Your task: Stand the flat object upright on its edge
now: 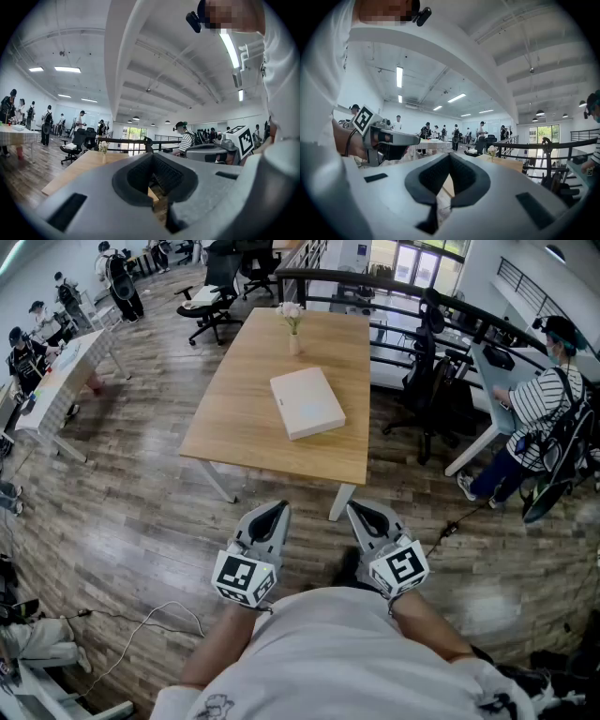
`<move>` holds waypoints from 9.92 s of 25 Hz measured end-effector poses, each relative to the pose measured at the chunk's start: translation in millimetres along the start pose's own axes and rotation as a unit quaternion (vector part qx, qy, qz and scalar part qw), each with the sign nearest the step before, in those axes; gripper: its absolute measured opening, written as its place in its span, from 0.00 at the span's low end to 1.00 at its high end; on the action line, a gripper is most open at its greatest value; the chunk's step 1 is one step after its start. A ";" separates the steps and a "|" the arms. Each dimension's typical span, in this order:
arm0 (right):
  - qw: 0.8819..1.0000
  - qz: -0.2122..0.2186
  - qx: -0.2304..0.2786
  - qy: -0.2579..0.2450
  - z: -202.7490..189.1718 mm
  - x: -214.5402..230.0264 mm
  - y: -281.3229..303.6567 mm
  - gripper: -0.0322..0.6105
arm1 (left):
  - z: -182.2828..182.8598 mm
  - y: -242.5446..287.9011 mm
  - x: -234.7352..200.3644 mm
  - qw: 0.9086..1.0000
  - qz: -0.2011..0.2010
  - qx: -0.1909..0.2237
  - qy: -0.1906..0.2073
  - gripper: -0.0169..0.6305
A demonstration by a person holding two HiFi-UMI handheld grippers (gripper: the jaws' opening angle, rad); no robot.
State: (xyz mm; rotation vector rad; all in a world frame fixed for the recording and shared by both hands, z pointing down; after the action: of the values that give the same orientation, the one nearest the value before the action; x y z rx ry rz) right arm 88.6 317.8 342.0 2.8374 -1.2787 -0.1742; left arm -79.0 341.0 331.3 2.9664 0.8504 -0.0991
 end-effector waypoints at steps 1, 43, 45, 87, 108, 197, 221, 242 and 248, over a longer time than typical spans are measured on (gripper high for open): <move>1.000 0.000 0.001 0.000 -0.3 0.4 0.3 0.06 | -0.2 0.6 -0.5 1.000 0.001 0.000 0.001 0.04; 0.999 0.037 -0.021 0.028 -28.3 137.4 84.4 0.43 | -21.4 129.9 -50.9 0.998 0.057 -0.038 -0.001 0.33; 0.998 0.042 -0.022 0.030 -31.2 156.4 90.8 0.43 | -23.5 151.5 -51.7 0.997 0.057 -0.041 -0.007 0.33; 0.974 0.092 -0.173 0.117 -145.2 337.3 289.5 0.45 | -98.7 345.0 -222.4 0.976 0.095 -0.140 -0.134 0.35; 0.920 0.081 -0.336 0.185 -279.8 369.3 413.5 0.56 | -240.1 384.6 -351.3 0.918 0.109 -0.311 -0.219 0.40; 0.978 0.029 -0.161 0.126 -88.2 386.8 328.0 0.49 | -45.1 377.3 -268.0 0.968 0.163 -0.187 -0.025 0.39; 0.984 -0.105 -0.119 0.087 -80.0 370.4 404.0 0.49 | -37.0 413.8 -383.5 0.987 0.056 -0.145 0.030 0.39; 0.983 -0.102 -0.140 0.068 -156.6 380.6 418.6 0.48 | -109.2 432.7 -393.0 0.984 0.059 -0.167 0.023 0.39; 0.982 -0.105 -0.149 0.056 -179.3 388.3 419.1 0.48 | -131.0 445.5 -392.6 0.983 0.059 -0.171 0.030 0.39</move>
State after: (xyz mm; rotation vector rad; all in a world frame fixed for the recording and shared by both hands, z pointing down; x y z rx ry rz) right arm 51.5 -254.8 513.1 2.6733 -0.8487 -0.1872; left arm -168.8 -234.1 507.2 2.6968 0.6209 0.1304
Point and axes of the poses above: the fingertips, and each gripper's own axes: y forward along the fingers, x to its right, z out of its top, the point moved 4 cm from there along -y, backward along the fingers, and after that the axes turned 1 degree about -z, right-handed, at the moved point
